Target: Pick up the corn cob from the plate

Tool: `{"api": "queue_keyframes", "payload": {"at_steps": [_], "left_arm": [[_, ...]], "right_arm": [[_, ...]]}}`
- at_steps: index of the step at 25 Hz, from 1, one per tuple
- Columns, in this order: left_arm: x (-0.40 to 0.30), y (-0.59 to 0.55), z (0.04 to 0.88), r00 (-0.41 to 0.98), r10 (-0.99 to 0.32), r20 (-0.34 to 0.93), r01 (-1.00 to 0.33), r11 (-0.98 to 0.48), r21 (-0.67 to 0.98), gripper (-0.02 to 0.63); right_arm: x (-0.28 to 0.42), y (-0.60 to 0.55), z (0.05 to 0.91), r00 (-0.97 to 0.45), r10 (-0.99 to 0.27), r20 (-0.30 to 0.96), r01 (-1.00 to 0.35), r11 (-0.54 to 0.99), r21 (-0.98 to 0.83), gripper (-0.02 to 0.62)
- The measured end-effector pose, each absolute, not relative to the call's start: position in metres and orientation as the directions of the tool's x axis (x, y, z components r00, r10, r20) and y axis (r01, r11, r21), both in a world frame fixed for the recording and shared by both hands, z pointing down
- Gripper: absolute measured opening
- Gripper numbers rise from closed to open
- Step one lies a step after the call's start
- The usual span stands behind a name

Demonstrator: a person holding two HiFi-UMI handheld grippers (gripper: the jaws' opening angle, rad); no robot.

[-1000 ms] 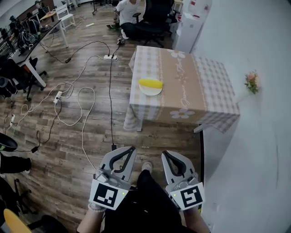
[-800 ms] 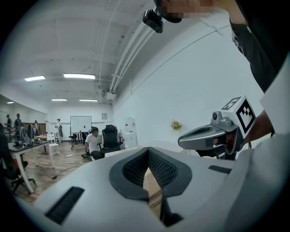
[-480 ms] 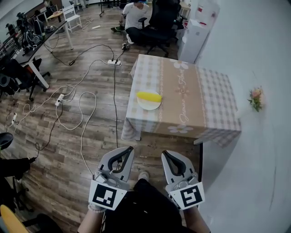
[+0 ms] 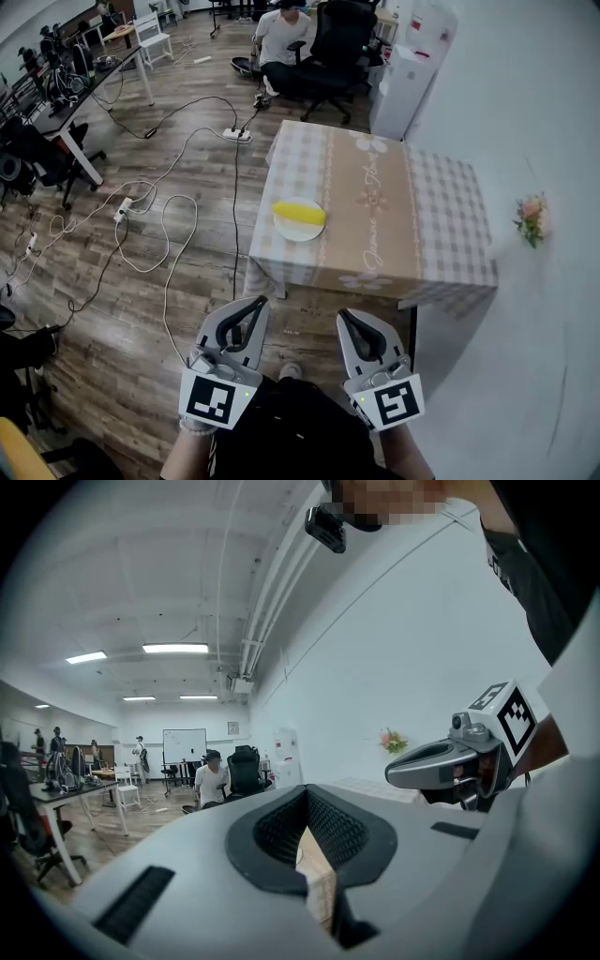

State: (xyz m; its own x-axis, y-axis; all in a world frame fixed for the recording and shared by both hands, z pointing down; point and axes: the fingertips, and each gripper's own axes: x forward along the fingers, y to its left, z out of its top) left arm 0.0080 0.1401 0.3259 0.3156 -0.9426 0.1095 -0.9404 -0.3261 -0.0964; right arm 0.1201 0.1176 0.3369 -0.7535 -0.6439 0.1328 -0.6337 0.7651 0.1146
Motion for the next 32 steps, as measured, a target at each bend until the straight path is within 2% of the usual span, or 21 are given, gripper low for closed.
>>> {"api": "queue_keyframes", "payload": {"at_steps": [15,27,32], "left_arm": [[-0.005,0.119,0.325,0.244,-0.964,0.103,-0.961,-0.255,-0.109,0.012],[-0.009,0.055,0.327,0.342,-0.935,0.092,-0.929,-0.351,-0.113,0.014],[-0.024,0.016,0.326,0.36,-0.928,0.095,-0.924,-0.369,-0.1,0.014]], "right_arm": [[0.124,0.096,0.345,-0.758,-0.636,0.146,-0.629,0.772,0.095,0.043],[0.11,0.043,0.347,-0.718,-0.67,0.188,-0.661,0.741,0.114,0.041],[0.096,0.004,0.343,-0.7,-0.693,0.17,-0.684,0.72,0.116,0.043]]}}
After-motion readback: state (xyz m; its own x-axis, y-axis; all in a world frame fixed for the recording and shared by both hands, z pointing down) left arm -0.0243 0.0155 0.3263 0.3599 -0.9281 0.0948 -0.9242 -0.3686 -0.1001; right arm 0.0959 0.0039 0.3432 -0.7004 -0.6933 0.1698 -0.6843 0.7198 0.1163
